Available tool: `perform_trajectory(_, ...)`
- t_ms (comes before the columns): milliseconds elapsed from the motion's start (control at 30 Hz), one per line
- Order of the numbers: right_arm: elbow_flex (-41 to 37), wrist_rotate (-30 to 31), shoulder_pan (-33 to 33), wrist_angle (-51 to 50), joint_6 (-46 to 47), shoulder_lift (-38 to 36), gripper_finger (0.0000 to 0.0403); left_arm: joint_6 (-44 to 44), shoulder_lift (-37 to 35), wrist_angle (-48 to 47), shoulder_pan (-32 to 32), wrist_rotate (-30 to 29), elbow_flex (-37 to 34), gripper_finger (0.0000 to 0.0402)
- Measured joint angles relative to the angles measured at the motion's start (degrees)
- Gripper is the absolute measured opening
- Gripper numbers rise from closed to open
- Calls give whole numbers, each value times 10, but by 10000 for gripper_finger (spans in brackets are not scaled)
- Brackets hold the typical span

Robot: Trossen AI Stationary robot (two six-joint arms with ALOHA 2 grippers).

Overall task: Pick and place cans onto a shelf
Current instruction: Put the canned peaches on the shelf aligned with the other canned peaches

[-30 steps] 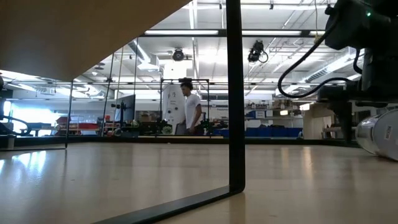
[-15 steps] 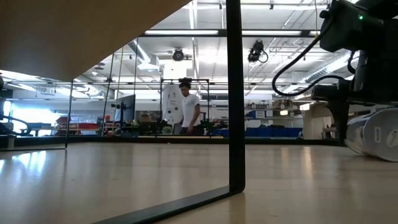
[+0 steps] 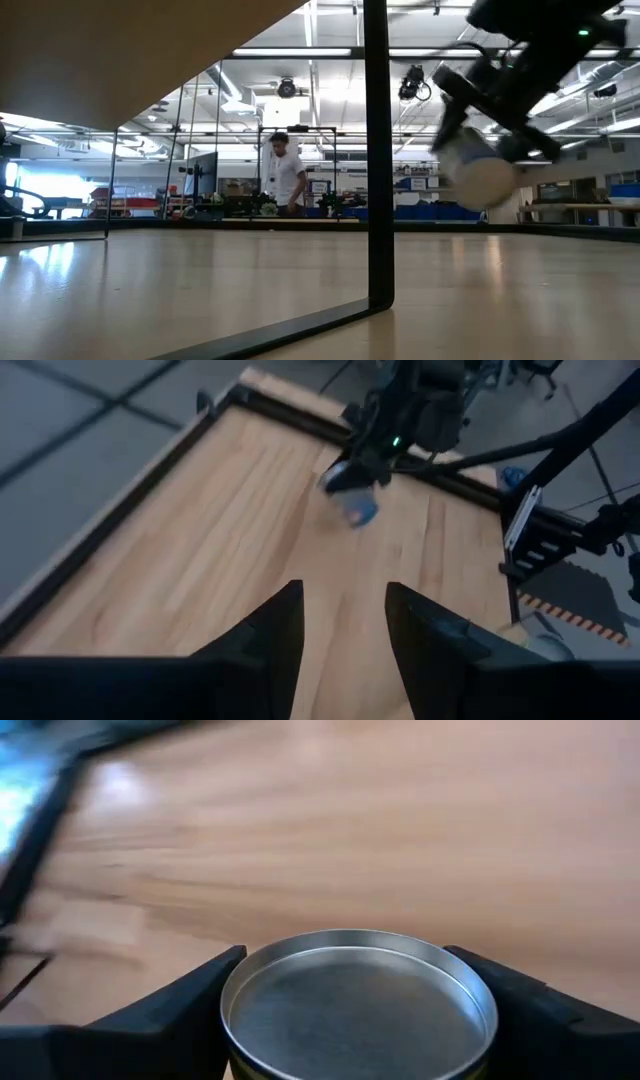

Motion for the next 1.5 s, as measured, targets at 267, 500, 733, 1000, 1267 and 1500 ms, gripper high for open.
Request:
perform_trajectory(267,0,-16,-86,362,-481,37,321,16,0,65,0,-3,0,149)
perform_trajectory(500,0,-52,-138,671,-654,154,322,-8,1,95,0,-26,-26,149)
perform_trajectory(733,0,-84,-141,910,-777,307,323,-23,1,122,0,-25,-61,149)
perform_trajectory(1000,30,-86,-112,999,-838,431,324,-23,0,123,0,-24,-61,149)
perform_trajectory(1267,99,-93,-96,998,-902,504,324,-25,0,122,0,-24,-61,149)
perform_trajectory(1500,148,-110,-99,1000,-883,565,338,-25,0,122,0,-25,-61,149)
